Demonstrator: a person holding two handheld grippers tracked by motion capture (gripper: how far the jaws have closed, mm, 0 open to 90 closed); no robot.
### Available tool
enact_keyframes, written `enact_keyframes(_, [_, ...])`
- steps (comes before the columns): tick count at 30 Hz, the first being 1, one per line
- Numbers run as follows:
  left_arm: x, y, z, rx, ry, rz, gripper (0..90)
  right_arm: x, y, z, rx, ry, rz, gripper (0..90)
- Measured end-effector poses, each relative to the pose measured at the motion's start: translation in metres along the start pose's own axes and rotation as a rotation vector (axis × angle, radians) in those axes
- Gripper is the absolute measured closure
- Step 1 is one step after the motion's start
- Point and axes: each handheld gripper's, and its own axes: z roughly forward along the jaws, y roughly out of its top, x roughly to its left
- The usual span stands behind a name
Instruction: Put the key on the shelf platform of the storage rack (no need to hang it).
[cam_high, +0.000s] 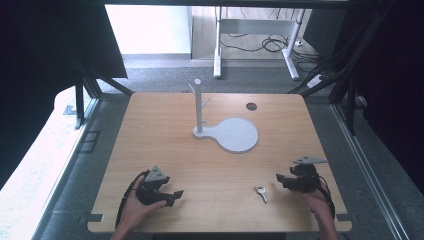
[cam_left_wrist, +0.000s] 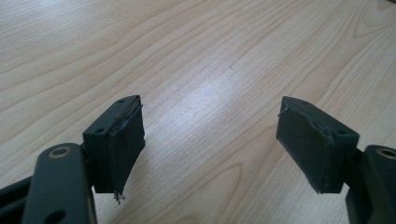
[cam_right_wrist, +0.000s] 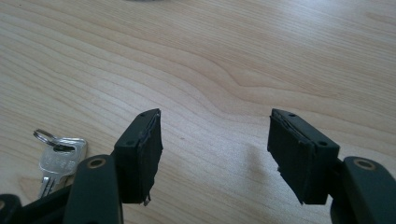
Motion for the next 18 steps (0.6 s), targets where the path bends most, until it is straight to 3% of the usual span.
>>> enact_keyframes(13, [-0.003,0.001,0.002,0.006,0.003,0.007,23.7,0.005,0.010,-0.007,-0.001,0.026,-0.039,41.6])
enact_keyframes(18, [-0.003,0.001,0.005,0.009,0.003,0.002,23.7,0.009,0.019,-0.010,0.013,0.034,-0.077,43.4])
